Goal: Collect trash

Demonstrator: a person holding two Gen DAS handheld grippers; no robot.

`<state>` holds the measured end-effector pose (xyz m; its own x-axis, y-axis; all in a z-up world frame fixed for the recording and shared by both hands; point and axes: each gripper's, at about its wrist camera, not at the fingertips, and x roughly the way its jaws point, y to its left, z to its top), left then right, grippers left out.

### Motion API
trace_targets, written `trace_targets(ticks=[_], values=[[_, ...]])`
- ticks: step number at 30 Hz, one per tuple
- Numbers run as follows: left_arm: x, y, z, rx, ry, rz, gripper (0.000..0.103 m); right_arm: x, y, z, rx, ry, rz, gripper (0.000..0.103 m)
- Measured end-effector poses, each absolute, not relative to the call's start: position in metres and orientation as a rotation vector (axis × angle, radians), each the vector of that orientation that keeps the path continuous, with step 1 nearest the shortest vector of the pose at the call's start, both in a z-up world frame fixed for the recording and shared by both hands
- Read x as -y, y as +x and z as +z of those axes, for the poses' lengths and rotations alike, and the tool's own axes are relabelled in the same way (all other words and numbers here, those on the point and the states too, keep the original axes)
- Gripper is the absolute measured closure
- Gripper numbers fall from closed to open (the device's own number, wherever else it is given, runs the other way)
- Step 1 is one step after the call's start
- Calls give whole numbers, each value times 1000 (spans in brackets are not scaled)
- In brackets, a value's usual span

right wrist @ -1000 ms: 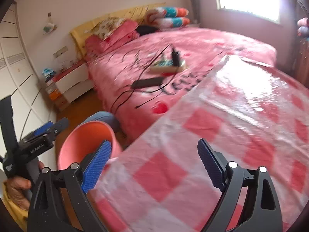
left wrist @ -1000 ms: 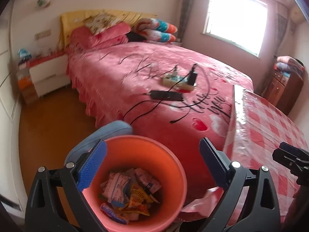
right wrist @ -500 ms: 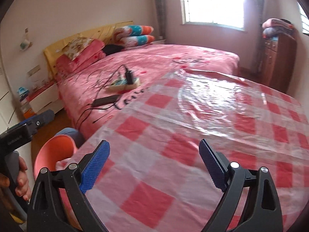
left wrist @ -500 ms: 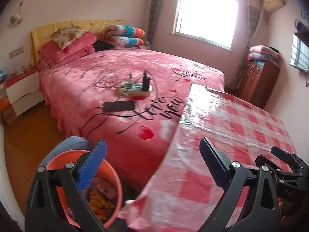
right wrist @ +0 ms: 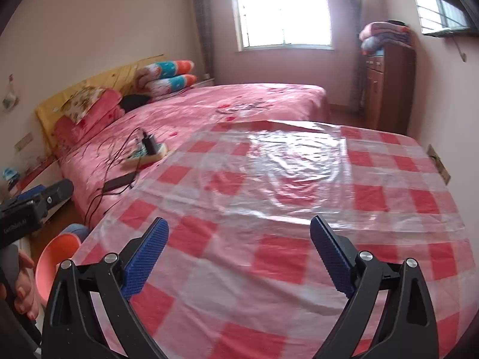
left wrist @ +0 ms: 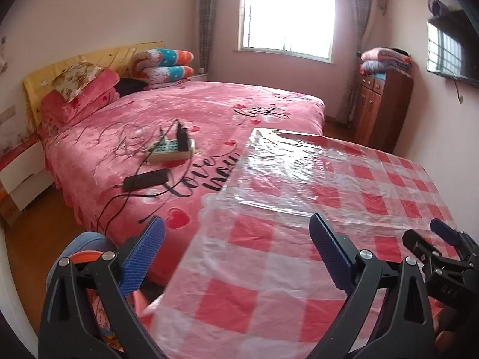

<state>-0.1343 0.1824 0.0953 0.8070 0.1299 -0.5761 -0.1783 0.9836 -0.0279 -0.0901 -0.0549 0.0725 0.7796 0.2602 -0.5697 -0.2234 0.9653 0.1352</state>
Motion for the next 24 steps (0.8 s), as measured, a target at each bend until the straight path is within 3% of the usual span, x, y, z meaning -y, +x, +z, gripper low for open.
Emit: trace_targets(ticks=[24], values=[[-47,-99,98,-618,71,15,5,167,-94,76,-552,133,47,9]])
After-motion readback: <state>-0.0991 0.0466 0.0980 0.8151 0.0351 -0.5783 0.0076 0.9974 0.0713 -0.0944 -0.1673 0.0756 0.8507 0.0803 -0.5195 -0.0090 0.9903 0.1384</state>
